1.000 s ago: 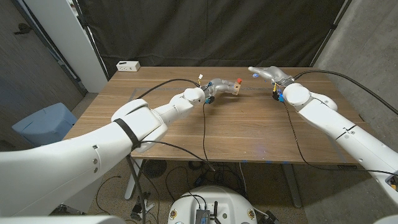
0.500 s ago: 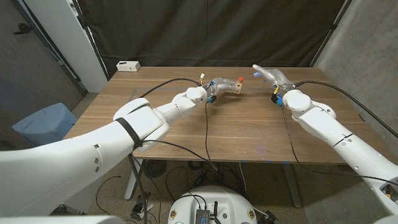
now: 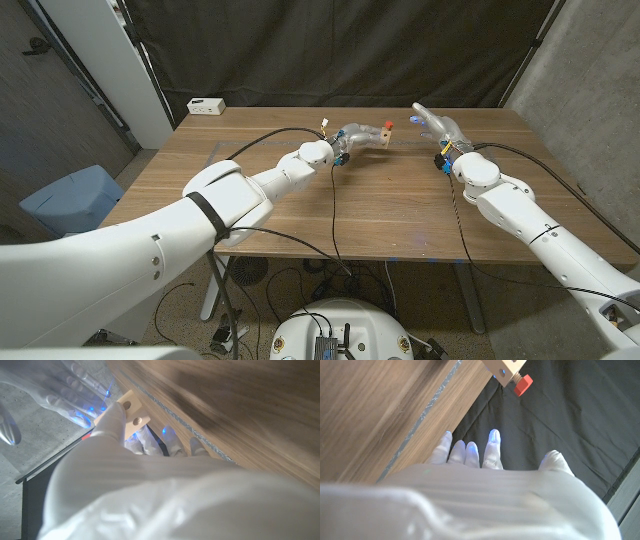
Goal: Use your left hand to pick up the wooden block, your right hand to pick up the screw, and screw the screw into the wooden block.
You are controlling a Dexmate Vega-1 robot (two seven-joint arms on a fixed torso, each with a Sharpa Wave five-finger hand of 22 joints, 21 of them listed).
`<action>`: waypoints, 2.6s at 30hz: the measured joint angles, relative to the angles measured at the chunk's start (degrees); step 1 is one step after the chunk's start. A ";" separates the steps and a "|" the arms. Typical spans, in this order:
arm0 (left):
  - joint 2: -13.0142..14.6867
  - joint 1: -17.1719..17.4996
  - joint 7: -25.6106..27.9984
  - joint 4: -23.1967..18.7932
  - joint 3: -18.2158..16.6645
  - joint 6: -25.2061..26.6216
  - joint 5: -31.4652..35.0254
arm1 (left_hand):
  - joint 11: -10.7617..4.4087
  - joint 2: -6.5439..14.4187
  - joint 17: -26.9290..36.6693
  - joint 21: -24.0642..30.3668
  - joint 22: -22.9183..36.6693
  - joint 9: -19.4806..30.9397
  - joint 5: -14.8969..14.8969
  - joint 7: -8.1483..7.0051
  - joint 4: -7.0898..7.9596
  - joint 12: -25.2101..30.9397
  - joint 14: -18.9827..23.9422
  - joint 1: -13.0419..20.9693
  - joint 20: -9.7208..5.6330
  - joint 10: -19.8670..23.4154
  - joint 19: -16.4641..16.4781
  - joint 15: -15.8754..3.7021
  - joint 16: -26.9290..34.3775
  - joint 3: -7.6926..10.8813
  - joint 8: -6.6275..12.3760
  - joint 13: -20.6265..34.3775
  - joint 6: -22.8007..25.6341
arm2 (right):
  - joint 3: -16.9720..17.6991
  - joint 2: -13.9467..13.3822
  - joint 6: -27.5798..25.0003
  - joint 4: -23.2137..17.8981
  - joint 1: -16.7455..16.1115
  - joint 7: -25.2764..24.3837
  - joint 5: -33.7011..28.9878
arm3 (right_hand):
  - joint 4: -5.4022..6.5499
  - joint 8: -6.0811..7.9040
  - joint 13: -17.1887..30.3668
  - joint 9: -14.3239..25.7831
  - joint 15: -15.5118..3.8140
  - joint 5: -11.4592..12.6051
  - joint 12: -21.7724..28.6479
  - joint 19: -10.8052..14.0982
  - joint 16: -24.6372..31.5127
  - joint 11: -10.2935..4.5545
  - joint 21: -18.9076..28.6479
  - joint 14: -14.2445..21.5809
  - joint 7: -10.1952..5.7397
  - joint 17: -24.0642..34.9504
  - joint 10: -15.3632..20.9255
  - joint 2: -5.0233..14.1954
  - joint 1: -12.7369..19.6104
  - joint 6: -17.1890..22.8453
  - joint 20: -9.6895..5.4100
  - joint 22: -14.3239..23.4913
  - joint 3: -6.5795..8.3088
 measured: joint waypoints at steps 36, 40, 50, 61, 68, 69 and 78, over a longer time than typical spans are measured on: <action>1.04 2.93 -2.56 -1.27 -3.12 -8.53 0.26 | 0.07 0.03 -0.01 0.00 0.22 0.01 0.18 -0.02 0.00 0.22 0.00 -0.25 0.00 -0.27 0.00 0.00 0.00 0.00 -0.07 0.27 0.19 | 0.43 4.32 14.74 8.12 -1.20 8.13 10.70 | -0.34 -9.72 -1.54 -0.64 2.22 -0.34 -1.08 -12.98 -1.25 -0.57 -0.43 -17.18 -4.85 -0.02 -16.40 2.45 -4.32 -7.31 -2.19 -0.21 -1.02; 1.06 3.13 -2.70 -1.36 -3.32 -8.81 0.42 | 0.07 0.03 -0.01 0.00 0.22 0.00 0.18 -0.02 0.00 0.22 0.00 -0.24 0.00 -0.27 0.00 0.00 0.00 0.00 0.11 0.27 0.20 | 0.26 4.47 15.50 8.42 -1.21 8.88 11.20 | -0.22 -9.77 -1.54 -0.64 2.12 -0.34 -1.08 -13.98 -1.25 -0.57 -0.43 -17.85 -4.84 0.00 -18.23 2.54 -5.05 -7.93 -2.35 -0.11 -1.36; 1.09 3.57 -3.03 -1.52 -3.68 -9.17 0.55 | -0.06 0.03 -0.01 0.00 0.22 -0.01 0.16 -0.02 0.00 0.06 0.00 -0.24 -0.01 -0.14 0.00 0.00 0.00 0.00 0.11 0.22 0.20 | -0.42 4.60 16.45 8.54 -1.27 10.22 11.73 | 0.02 -10.14 -1.53 -0.64 2.12 -0.34 -1.08 -15.61 -1.25 -1.11 -0.43 -17.85 -5.32 0.00 -20.96 3.45 -6.04 -7.87 -2.14 -0.11 -1.59; 1.20 4.06 -3.25 -1.80 -3.98 -9.39 0.64 | -0.13 0.03 -0.14 0.00 0.21 -0.04 0.11 -0.03 0.00 0.23 0.00 -0.24 -0.01 -0.08 0.00 0.00 0.00 0.00 0.08 0.24 0.20 | -1.13 4.18 16.53 7.65 -1.55 10.70 11.59 | 0.02 -10.13 -1.53 -0.64 1.81 -0.34 -1.07 -16.94 -1.25 -1.51 -0.43 -18.16 -6.22 -0.01 -21.98 3.91 -6.49 -7.36 -1.84 -0.11 -1.59; 1.22 4.21 -3.35 -1.84 -4.11 -9.43 0.66 | -0.26 0.03 0.02 0.00 0.21 -0.01 -0.02 -0.03 0.00 0.23 0.00 -0.24 -0.01 0.05 0.00 0.00 0.00 0.00 0.03 0.25 0.21 | -1.41 3.77 16.29 6.87 -1.77 10.52 11.14 | 0.02 -9.68 -1.53 -0.63 1.81 -0.34 -1.07 -17.46 -1.25 -1.83 -0.43 -18.15 -7.05 -0.01 -22.29 4.21 -6.79 -6.45 -1.94 -0.12 -1.59; 1.21 4.24 -3.35 -1.84 -4.14 -9.43 0.66 | -0.26 0.03 0.02 0.00 0.21 -0.01 -0.02 -0.03 0.00 0.23 0.00 -0.24 -0.01 0.05 0.00 0.00 0.00 0.00 0.03 0.25 0.21 | -1.46 3.70 16.16 6.73 -1.82 10.46 11.06 | 0.02 -9.68 -1.53 -0.63 1.81 -0.21 -1.08 -17.45 -1.25 -1.83 -0.43 -18.15 -7.07 -0.01 -22.29 4.21 -6.79 -6.22 -1.94 -0.12 -1.59; 1.14 4.28 -3.37 -1.83 -4.22 -9.43 0.66 | -0.26 0.03 0.02 0.00 0.21 0.01 0.33 -0.09 0.00 0.22 0.00 -0.24 -0.01 0.04 0.00 0.00 0.00 0.00 -0.05 0.27 0.27 | -1.71 3.47 15.46 6.28 -1.96 10.34 10.61 | 0.02 -9.46 -1.52 -0.63 1.81 -0.11 -1.07 -17.96 -1.24 -1.83 -0.43 -18.15 -7.21 -0.01 -22.29 4.45 -7.03 -5.31 -1.84 -0.12 -1.59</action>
